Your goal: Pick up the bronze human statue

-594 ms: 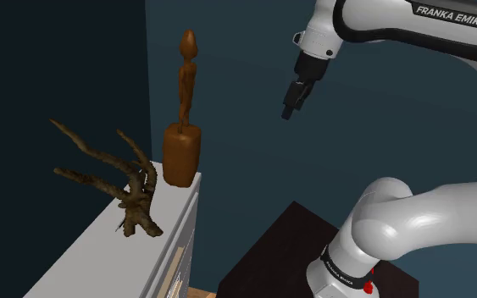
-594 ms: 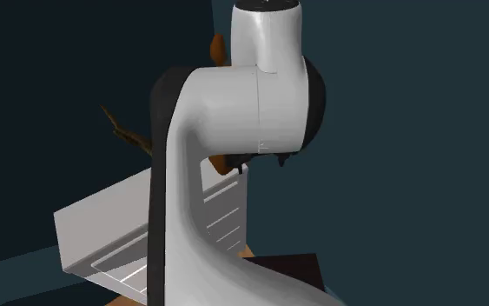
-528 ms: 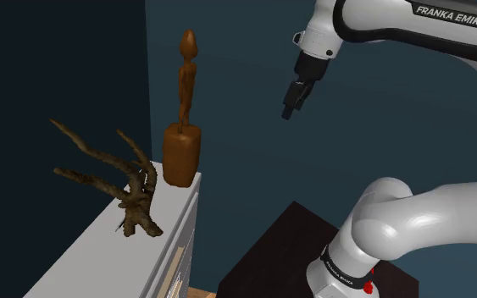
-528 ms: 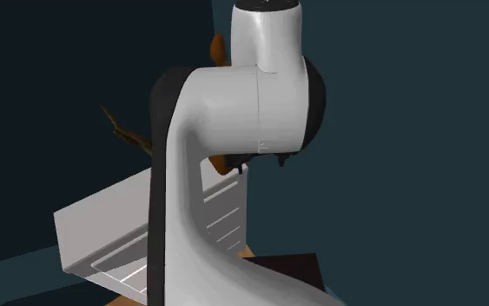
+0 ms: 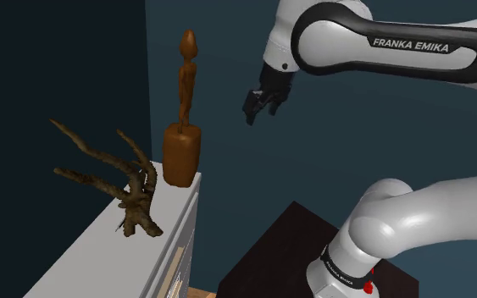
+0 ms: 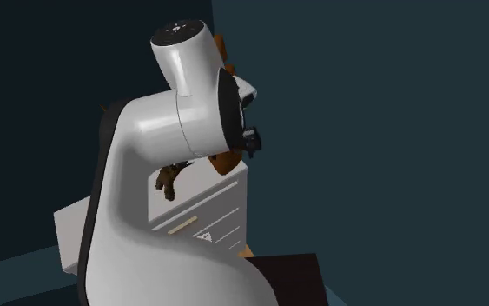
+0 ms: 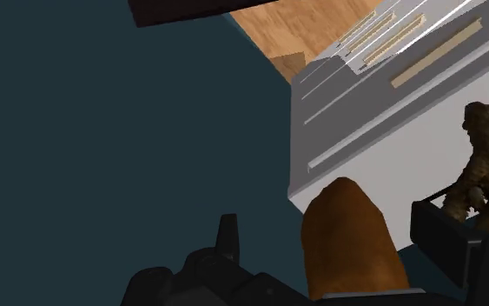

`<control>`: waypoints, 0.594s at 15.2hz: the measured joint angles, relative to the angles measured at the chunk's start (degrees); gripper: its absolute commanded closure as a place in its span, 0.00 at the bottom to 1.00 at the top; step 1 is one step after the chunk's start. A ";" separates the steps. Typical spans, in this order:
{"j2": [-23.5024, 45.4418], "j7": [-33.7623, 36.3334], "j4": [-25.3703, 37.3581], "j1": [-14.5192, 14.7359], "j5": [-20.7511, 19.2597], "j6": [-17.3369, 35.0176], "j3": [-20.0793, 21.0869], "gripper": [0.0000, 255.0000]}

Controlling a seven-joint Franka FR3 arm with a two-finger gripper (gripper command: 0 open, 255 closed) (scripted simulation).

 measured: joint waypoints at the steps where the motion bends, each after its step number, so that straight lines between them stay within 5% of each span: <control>1: 1.24 3.51 0.10 -0.76 -0.28 1.73 2.28 0.00; 9: 16.71 32.34 9.13 -11.59 -9.85 9.86 20.25 0.00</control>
